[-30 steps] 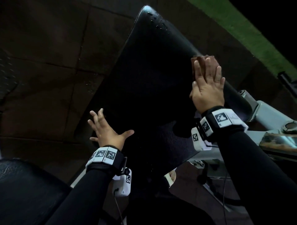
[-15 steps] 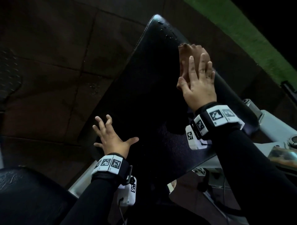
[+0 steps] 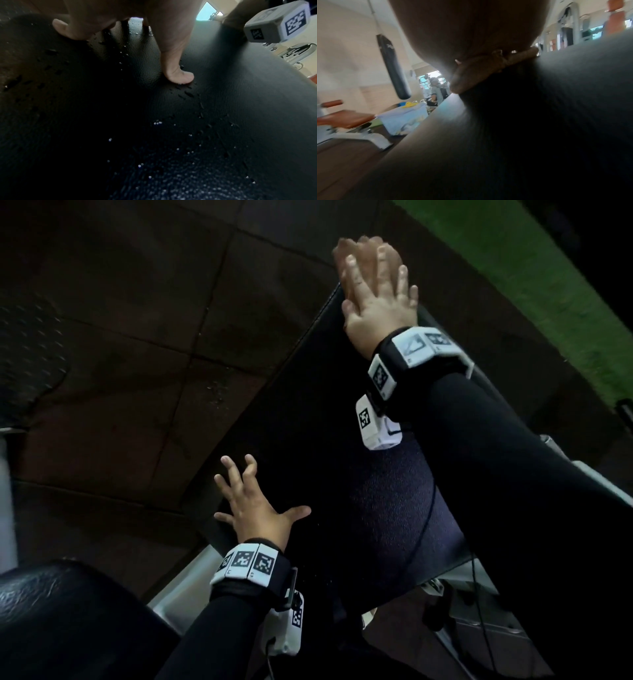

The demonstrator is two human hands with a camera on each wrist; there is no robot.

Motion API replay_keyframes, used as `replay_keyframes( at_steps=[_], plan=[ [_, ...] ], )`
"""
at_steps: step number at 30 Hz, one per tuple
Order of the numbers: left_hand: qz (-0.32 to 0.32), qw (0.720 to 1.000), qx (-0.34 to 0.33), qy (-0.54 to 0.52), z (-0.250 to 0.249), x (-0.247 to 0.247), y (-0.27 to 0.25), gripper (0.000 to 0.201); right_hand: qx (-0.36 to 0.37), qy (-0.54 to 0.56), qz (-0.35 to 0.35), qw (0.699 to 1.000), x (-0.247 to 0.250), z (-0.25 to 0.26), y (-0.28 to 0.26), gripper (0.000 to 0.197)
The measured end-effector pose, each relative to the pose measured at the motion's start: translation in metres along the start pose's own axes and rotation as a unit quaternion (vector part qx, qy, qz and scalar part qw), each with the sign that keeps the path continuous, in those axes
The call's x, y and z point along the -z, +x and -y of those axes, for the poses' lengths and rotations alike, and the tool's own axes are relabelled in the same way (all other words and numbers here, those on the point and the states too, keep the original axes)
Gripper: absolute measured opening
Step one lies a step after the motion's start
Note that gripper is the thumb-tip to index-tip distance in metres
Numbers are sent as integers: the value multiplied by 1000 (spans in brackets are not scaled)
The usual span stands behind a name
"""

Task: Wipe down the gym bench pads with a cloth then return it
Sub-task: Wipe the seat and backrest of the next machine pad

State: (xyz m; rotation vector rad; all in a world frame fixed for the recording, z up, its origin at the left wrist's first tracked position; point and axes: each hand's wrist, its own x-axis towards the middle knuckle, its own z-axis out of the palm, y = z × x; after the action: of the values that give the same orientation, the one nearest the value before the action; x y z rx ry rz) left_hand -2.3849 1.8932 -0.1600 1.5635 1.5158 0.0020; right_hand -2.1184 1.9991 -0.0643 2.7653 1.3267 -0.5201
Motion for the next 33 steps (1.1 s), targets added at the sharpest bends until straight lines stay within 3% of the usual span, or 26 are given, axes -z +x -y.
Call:
replay_keyframes(
  at_steps=[3, 6, 11, 18, 23, 28, 33],
  plan=[
    [-1, 1000, 1, 5, 1, 0, 0, 124, 67, -35, 2, 997, -14, 1, -24, 55],
    [-4, 1000, -1, 1, 1, 0, 1, 124, 89, -43, 1, 995, -25, -13, -56, 57],
    [7, 1000, -3, 0, 0, 1, 0, 122, -2, -27, -25, 999, -18, -48, -77, 56],
    [13, 1000, 5, -1, -1, 2, 0, 118, -97, 81, -23, 992, 6, -32, -10, 54],
    [18, 1000, 9, 6, -1, 2, 0, 118, -72, 66, -14, 995, 12, 9, 17, 55],
    [19, 1000, 8, 0, -2, 2, -1, 117, 4, 11, 2, 1000, -3, 3, -22, 57],
    [22, 1000, 7, 8, -2, 2, 0, 117, -50, 46, -14, 998, -2, -28, -39, 56]
  ],
)
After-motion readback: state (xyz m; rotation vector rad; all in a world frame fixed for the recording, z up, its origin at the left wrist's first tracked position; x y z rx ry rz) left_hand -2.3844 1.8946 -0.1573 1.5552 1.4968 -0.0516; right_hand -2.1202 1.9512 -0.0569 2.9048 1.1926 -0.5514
